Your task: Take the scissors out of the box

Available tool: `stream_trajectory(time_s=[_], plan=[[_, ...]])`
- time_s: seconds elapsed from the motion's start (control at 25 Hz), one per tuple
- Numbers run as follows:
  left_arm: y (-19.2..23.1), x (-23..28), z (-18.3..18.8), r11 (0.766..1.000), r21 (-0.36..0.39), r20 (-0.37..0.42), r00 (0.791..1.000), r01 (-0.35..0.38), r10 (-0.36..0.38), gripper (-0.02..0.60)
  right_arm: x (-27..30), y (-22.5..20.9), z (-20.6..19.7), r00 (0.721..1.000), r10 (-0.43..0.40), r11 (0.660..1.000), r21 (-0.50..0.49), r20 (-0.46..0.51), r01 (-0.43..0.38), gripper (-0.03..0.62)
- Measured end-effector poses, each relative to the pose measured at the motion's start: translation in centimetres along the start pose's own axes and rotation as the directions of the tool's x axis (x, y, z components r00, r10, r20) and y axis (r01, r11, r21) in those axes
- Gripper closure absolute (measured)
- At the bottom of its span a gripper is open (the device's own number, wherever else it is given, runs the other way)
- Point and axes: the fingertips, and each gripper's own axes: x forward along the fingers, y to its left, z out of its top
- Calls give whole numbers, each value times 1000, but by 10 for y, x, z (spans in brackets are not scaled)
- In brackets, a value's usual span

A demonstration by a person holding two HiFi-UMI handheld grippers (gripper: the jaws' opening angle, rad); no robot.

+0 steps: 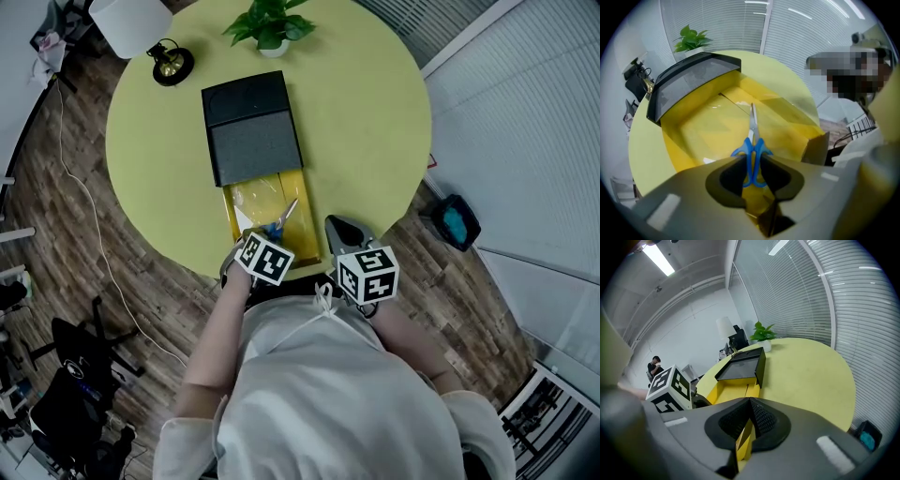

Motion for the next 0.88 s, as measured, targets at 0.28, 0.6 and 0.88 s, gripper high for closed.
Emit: stream_trajectory(time_s=[0.28,0.6,0.88], plan=[[-3,-4,-3,999,33,4,1000,11,-11,488,-13,-1,-3,1000,-12,1000,3,11,12,594],[5,-46,10,996,-88,161,987,19,-5,489,-25,-12,15,998,-40,999,-6,50,40,594],[19,-104,29,989,-146,338,939,-15,64,489,-30,1,40,995,-25,998,-54,93,31,594]])
